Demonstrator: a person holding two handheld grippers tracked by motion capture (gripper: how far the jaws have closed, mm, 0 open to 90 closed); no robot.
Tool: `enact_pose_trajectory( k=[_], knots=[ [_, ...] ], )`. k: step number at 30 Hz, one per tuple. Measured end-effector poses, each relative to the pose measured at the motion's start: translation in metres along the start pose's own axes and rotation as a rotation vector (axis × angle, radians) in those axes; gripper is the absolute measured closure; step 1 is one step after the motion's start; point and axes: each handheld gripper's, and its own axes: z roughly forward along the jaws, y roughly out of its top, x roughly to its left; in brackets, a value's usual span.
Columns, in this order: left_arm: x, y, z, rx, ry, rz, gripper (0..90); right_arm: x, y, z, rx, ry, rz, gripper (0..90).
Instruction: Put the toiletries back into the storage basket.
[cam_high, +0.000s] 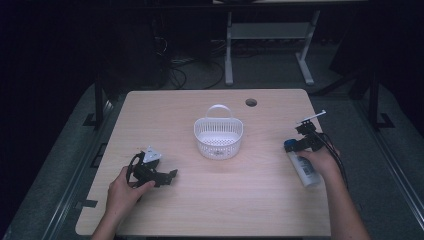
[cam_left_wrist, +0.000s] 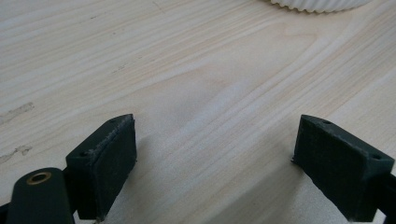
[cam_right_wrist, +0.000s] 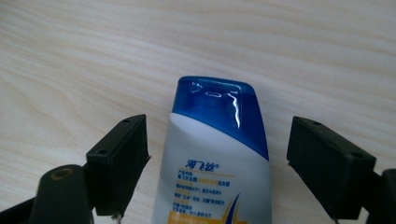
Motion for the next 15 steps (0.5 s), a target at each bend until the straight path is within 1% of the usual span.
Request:
enact_pose_trajectory(
  k=[5, 9, 13, 14, 15],
  knots=[
    [0.000, 0.000, 0.000, 0.000, 0.000, 0.000, 12.6, 0.000, -0.001, 0.007, 0.032, 0.006, 0.005, 20.5],
    [0.000, 0.000, 0.000, 0.000, 0.000, 0.000, 12.7, -0.001, -0.002, 0.010, 0.051, 0.002, 0.003, 21.3],
    [0.000, 0.000, 0.000, 0.000, 0.000, 0.000, 12.6, -0.001, -0.005, 0.012, 0.068, 0.003, 0.004, 25.0],
    [0.000, 0.000, 0.000, 0.000, 0.000, 0.000, 12.6, -0.001, -0.005, 0.014, 0.077, 0.002, 0.000, 27.5],
    [0.000, 0.000, 0.000, 0.000, 0.000, 0.000, 12.6, 0.000, -0.006, 0.015, 0.079, -0.009, -0.012, 27.7]
  ],
)
